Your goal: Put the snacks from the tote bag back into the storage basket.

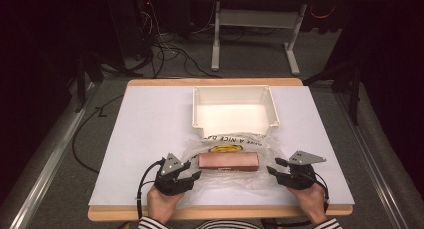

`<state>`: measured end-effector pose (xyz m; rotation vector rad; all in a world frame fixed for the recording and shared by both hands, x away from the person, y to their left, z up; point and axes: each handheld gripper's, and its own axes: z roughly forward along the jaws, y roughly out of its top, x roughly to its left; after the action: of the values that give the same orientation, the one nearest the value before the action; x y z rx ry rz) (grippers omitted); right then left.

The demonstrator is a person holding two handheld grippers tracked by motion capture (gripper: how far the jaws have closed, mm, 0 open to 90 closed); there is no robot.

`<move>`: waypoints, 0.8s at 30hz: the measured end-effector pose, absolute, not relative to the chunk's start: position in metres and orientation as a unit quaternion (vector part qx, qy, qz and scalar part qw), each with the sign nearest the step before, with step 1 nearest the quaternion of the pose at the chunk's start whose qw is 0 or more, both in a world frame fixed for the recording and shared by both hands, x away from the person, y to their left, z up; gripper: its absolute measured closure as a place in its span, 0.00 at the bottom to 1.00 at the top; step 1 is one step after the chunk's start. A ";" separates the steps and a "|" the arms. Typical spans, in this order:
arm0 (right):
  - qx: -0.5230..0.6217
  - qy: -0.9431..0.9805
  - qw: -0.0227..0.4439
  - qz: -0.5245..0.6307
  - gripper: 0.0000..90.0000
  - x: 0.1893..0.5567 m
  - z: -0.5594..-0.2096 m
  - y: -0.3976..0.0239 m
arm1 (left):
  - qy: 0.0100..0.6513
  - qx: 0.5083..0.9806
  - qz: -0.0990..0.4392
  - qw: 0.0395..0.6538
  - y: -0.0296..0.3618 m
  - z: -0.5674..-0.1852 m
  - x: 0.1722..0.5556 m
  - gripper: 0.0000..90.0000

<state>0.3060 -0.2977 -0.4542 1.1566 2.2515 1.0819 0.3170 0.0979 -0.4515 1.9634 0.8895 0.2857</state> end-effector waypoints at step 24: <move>0.358 0.802 0.174 0.446 0.68 0.326 -0.433 -0.266 | 0.453 0.767 0.149 0.430 0.090 -0.474 0.375 0.57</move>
<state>0.3257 -0.2656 -0.4332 1.0143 2.2721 1.2648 0.3746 0.0898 -0.4739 1.9126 1.1291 0.3708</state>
